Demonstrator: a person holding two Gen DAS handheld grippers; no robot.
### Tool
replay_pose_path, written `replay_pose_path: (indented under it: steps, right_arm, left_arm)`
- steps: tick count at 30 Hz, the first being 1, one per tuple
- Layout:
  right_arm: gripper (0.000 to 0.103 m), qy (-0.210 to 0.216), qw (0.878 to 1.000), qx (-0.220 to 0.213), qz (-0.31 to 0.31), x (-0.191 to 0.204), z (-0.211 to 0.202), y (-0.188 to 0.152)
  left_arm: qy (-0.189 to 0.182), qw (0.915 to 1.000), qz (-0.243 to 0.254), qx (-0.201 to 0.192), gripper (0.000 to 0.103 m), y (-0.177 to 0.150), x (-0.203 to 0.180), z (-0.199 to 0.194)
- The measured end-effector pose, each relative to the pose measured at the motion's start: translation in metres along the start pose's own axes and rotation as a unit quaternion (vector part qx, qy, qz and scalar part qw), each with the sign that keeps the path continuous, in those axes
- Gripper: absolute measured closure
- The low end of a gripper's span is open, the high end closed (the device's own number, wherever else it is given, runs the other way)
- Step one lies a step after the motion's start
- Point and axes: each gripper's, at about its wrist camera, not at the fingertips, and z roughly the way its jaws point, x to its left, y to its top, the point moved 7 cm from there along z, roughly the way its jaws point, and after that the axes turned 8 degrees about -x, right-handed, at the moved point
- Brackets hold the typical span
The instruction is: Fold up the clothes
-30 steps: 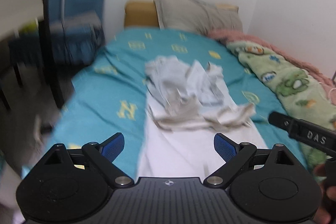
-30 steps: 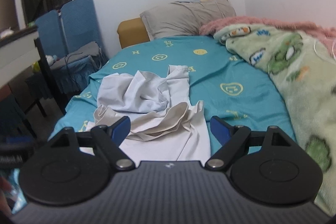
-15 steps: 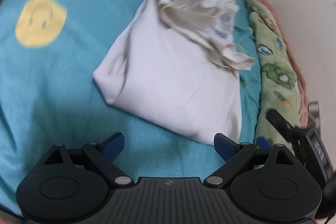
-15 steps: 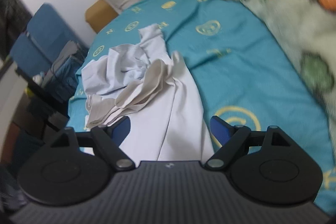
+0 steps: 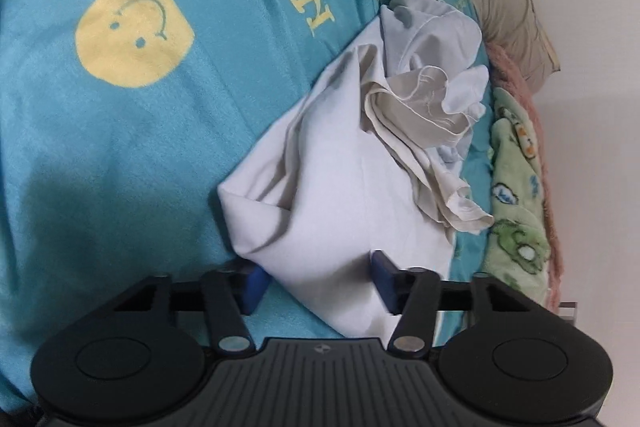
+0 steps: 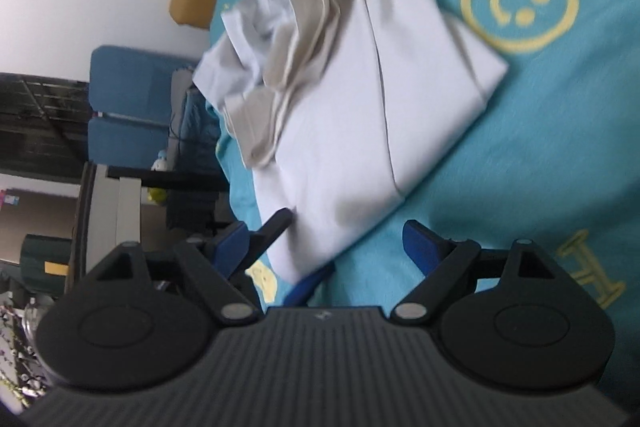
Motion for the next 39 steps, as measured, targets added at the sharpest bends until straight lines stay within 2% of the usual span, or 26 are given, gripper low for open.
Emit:
replay_pose_path:
  steps: [2, 5, 7, 11, 14, 16, 18, 21, 22, 25, 28, 30, 33, 34, 38, 39]
  right_arm:
    - [0.016, 0.024, 0.999, 0.023, 0.023, 0.0, 0.009, -0.003]
    - [0.017, 0.057, 0.996, 0.046, 0.053, 0.002, 0.02, -0.005]
    - [0.017, 0.053, 0.997, 0.029, 0.053, 0.001, 0.021, 0.001]
    - [0.017, 0.026, 0.994, -0.05, 0.09, -0.019, 0.007, 0.028]
    - [0.026, -0.003, 0.987, -0.117, 0.114, -0.037, -0.009, 0.047]
    - [0.031, -0.013, 0.982, -0.142, 0.123, -0.042, -0.015, 0.056]
    - [0.046, -0.028, 0.982, -0.148, 0.117, -0.043, -0.014, 0.06]
    - [0.051, -0.036, 0.983, -0.142, 0.107, -0.043, -0.009, 0.061]
    - [0.053, -0.037, 0.984, -0.14, 0.103, -0.041, -0.008, 0.06]
    - [0.056, -0.039, 0.986, -0.132, 0.095, -0.04, -0.005, 0.058]
    - [0.057, -0.034, 0.989, -0.113, 0.088, -0.042, -0.005, 0.054]
    - [0.072, -0.041, 0.99, -0.11, 0.076, -0.042, -0.003, 0.054]
    - [0.085, -0.043, 0.991, -0.11, 0.066, -0.041, -0.003, 0.055]
    - [0.086, -0.039, 0.991, -0.113, 0.06, -0.038, -0.004, 0.056]
    - [0.089, 0.0, 0.99, -0.136, 0.033, -0.02, -0.011, 0.06]
    - [0.09, 0.009, 0.99, -0.141, 0.025, -0.015, -0.012, 0.062]
  left_arm:
    - [-0.004, 0.9999, 0.01, -0.013, 0.082, 0.003, -0.005, -0.003]
    - [-0.018, 0.9993, 0.015, -0.029, 0.092, 0.007, -0.009, -0.01]
    - [-0.028, 0.9987, 0.016, -0.039, 0.093, 0.009, -0.011, -0.014]
    - [-0.042, 0.998, 0.011, -0.046, 0.093, 0.01, -0.013, -0.021]
    - [-0.032, 0.9988, -0.006, -0.037, 0.093, 0.01, -0.006, -0.016]
    - [-0.025, 0.999, -0.018, -0.032, 0.092, 0.01, -0.001, -0.013]
    - [-0.018, 0.9991, -0.029, -0.026, 0.087, 0.01, 0.004, -0.01]
    - [-0.008, 0.9987, -0.046, -0.017, 0.078, 0.009, 0.011, -0.006]
    - [-0.005, 0.9985, -0.052, -0.014, 0.065, 0.009, 0.013, -0.004]
    - [-0.005, 0.9978, -0.065, -0.014, 0.061, 0.011, 0.017, -0.002]
    - [-0.012, 0.9968, -0.076, -0.02, 0.061, 0.014, 0.02, -0.001]
    - [-0.017, 0.9961, -0.083, -0.023, 0.062, 0.016, 0.022, -0.001]
    - [-0.018, 0.9964, -0.077, -0.03, 0.064, 0.018, 0.019, 0.0]
    - [-0.027, 0.9964, -0.072, -0.037, 0.066, 0.019, 0.015, -0.004]
    - [-0.068, 0.9942, -0.051, -0.066, 0.086, 0.023, -0.003, -0.019]
    - [-0.079, 0.9932, -0.045, -0.073, 0.088, 0.024, -0.008, -0.023]
